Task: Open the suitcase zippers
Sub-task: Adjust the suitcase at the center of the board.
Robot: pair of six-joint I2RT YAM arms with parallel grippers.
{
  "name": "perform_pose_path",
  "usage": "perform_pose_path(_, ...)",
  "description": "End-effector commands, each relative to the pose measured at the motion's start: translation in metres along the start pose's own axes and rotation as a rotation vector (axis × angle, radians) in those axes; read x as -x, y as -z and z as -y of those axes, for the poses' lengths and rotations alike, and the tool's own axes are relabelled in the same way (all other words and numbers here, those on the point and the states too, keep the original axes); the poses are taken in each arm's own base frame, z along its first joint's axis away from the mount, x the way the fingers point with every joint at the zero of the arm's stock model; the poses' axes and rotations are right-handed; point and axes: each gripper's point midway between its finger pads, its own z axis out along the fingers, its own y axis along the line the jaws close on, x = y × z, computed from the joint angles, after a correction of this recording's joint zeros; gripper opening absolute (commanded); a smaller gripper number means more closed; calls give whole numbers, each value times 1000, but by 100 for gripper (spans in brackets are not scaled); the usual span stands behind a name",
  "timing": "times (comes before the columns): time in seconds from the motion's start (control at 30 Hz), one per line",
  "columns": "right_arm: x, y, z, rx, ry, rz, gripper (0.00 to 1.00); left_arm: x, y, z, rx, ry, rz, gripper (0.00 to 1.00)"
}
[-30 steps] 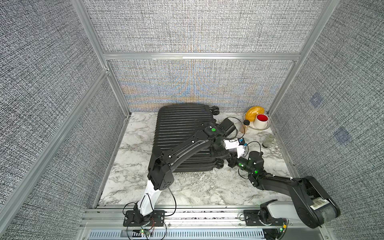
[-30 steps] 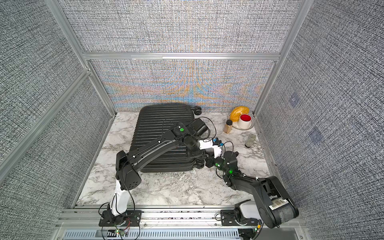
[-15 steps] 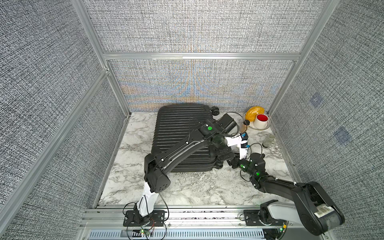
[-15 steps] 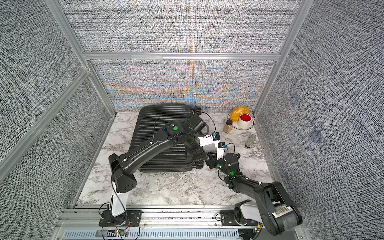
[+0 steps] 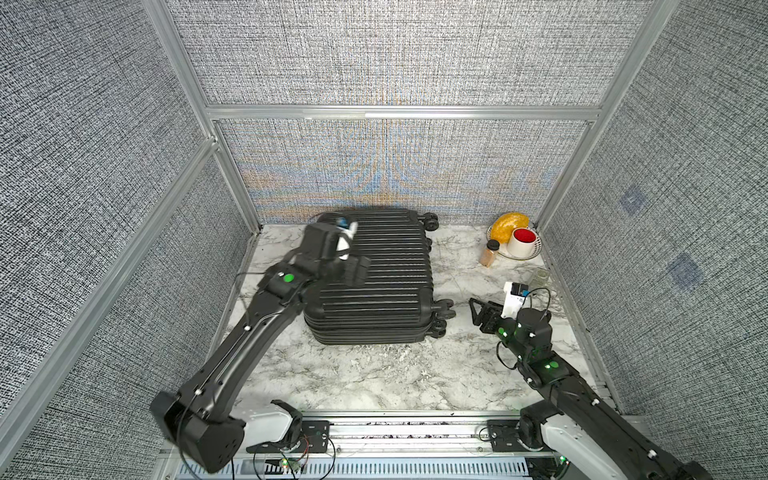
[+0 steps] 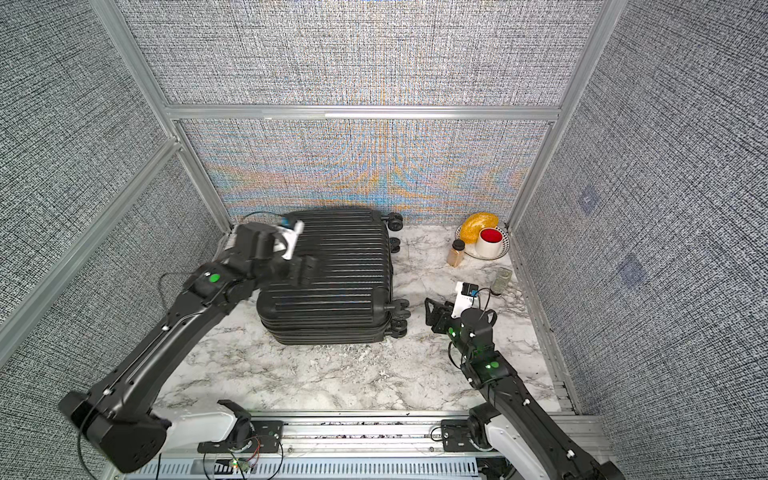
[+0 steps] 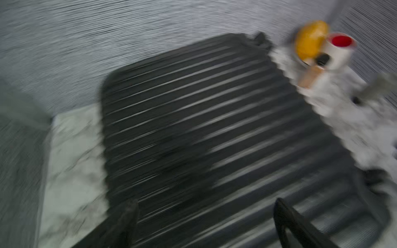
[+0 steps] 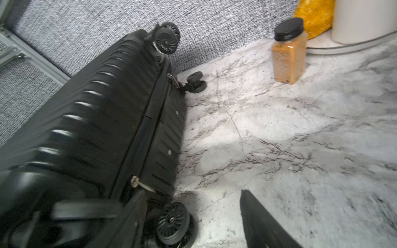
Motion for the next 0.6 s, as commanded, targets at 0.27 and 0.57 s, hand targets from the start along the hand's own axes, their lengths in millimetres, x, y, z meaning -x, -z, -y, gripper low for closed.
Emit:
perform_pose_path(0.27, -35, -1, -92, 171, 407, -282, 71, -70, -34, -156, 280, 552, -129, 91)
perform_pose_path(0.57, -49, -14, -67, -22, 473, -370, 71, -98, -60, -144, 199, 524, -271, 90)
